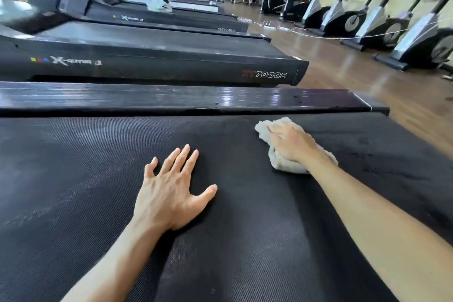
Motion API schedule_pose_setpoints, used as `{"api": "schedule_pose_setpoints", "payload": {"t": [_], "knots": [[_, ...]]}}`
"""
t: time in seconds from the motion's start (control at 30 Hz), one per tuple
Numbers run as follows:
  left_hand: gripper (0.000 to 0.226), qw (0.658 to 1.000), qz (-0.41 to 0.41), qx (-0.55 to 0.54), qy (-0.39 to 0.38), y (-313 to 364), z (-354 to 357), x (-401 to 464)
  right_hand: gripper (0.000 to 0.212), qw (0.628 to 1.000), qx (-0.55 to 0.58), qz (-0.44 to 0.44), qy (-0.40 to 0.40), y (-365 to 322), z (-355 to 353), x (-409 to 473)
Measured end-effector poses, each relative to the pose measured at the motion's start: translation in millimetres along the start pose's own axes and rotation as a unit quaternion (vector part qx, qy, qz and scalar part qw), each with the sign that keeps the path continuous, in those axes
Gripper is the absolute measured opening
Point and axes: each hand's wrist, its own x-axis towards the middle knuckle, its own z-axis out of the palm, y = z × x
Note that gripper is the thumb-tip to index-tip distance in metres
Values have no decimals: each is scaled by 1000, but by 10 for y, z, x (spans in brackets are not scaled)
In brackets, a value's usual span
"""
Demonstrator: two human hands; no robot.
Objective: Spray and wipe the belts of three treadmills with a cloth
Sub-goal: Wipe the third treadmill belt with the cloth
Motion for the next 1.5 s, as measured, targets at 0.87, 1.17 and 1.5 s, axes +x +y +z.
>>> {"api": "schedule_pose_setpoints", "payload": {"t": [0.87, 1.17, 1.5], "knots": [[106, 1000, 7, 0, -13, 7, -68, 5, 45, 984, 81, -147, -69, -609, 330, -755], [99, 998, 24, -61, 18, 287, -109, -430, 38, 992, 97, -75, -31, -262, 95, -1638], [99, 995, -24, -100, 10, 846, -598, -1523, 29, 998, 25, -48, -22, 197, -38, -2476]]}}
